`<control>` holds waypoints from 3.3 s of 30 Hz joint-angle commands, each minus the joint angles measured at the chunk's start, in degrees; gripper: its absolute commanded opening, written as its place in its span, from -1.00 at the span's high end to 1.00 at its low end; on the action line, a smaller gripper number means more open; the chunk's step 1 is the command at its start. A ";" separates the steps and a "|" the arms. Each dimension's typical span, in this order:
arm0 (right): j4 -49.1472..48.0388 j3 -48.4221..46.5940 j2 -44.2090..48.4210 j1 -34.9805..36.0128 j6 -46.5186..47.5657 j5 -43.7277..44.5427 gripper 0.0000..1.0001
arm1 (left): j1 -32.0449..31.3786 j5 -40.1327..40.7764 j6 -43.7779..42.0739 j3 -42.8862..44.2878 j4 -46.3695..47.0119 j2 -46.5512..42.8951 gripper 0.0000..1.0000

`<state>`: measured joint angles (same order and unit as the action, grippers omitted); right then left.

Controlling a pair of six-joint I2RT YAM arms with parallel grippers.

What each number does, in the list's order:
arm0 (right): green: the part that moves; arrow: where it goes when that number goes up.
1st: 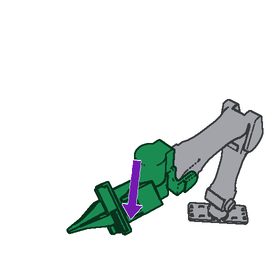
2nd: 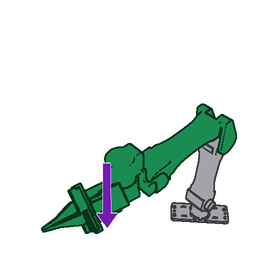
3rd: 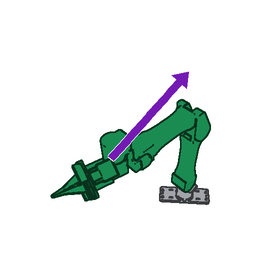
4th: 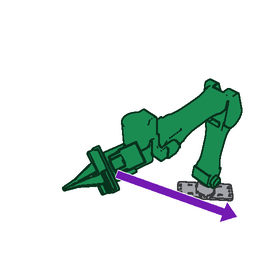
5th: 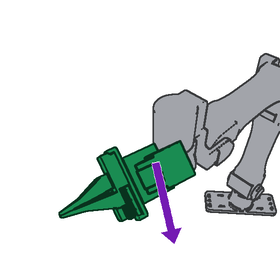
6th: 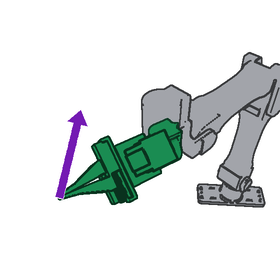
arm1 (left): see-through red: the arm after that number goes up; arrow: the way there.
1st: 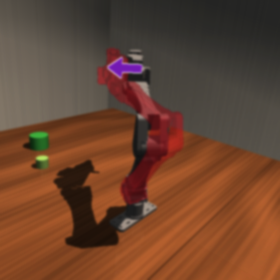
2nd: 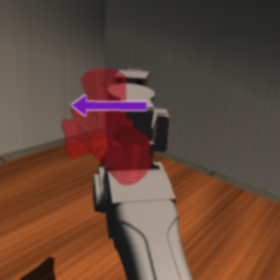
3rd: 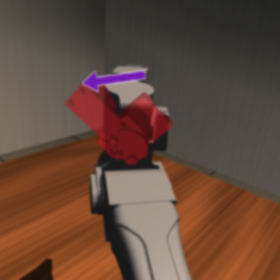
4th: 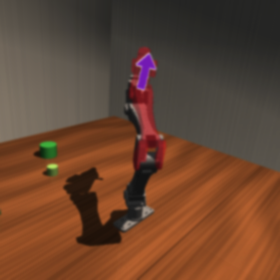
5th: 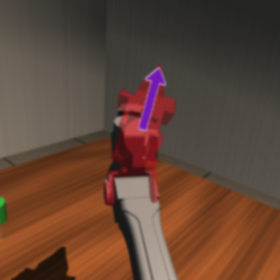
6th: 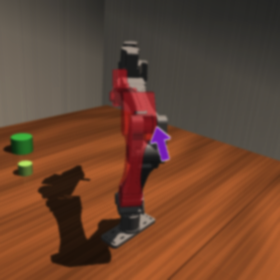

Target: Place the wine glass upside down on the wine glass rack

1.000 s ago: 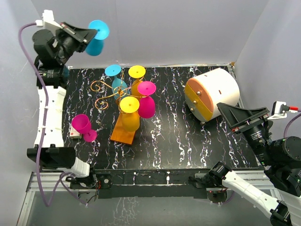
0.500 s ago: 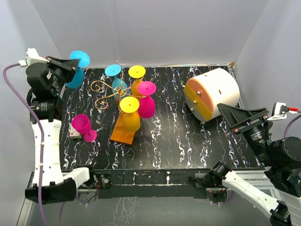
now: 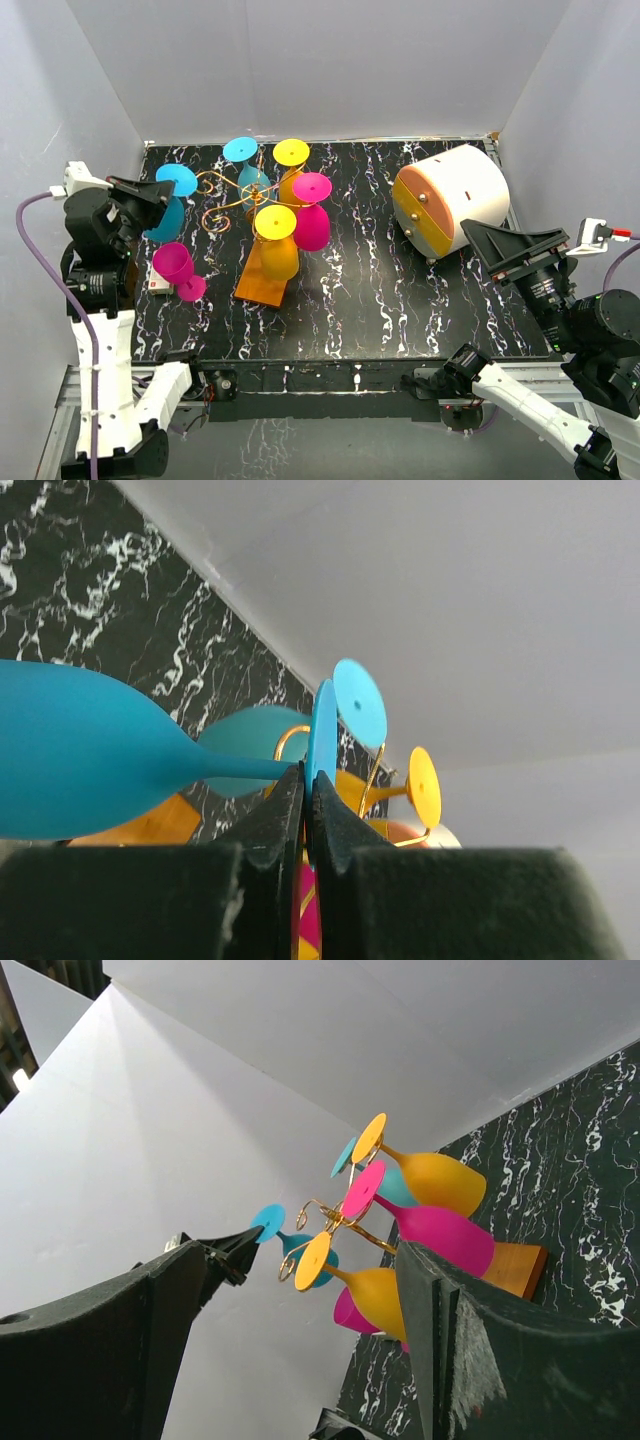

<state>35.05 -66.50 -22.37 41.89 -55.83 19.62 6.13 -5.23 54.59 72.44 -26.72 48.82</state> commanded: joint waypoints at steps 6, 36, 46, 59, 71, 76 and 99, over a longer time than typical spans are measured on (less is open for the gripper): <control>0.02 -0.20 -1.54 0.20 -0.13 0.22 -0.50 | -2.72 0.53 0.00 -0.18 -5.70 -7.15 1.00; -1.86 3.57 -2.36 0.21 -1.12 1.02 -0.49 | -5.04 -17.86 8.83 -9.95 12.37 -2.68 1.00; -0.77 3.73 -1.34 0.16 -1.19 2.07 -0.48 | -5.06 -14.83 7.44 -8.33 15.53 1.69 1.00; -1.33 4.36 -1.45 0.17 -2.14 1.51 -0.48 | -5.03 -9.78 3.01 -4.36 13.28 4.47 1.00; -1.10 5.23 0.09 0.19 -3.27 1.04 -0.48 | -4.95 -6.95 1.42 -2.92 12.46 5.59 1.00; -0.94 5.49 0.82 0.17 -3.60 1.29 -0.48 | -4.97 -5.82 0.18 -2.22 10.98 4.65 1.00; -1.91 6.38 -0.14 0.19 -3.93 -0.62 -0.48 | -4.90 -8.61 -3.05 -4.95 4.76 -0.92 1.00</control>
<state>35.90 -60.05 -21.82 41.89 -60.07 19.92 1.02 -12.93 52.66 67.77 -21.56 50.39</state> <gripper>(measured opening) 0.743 0.019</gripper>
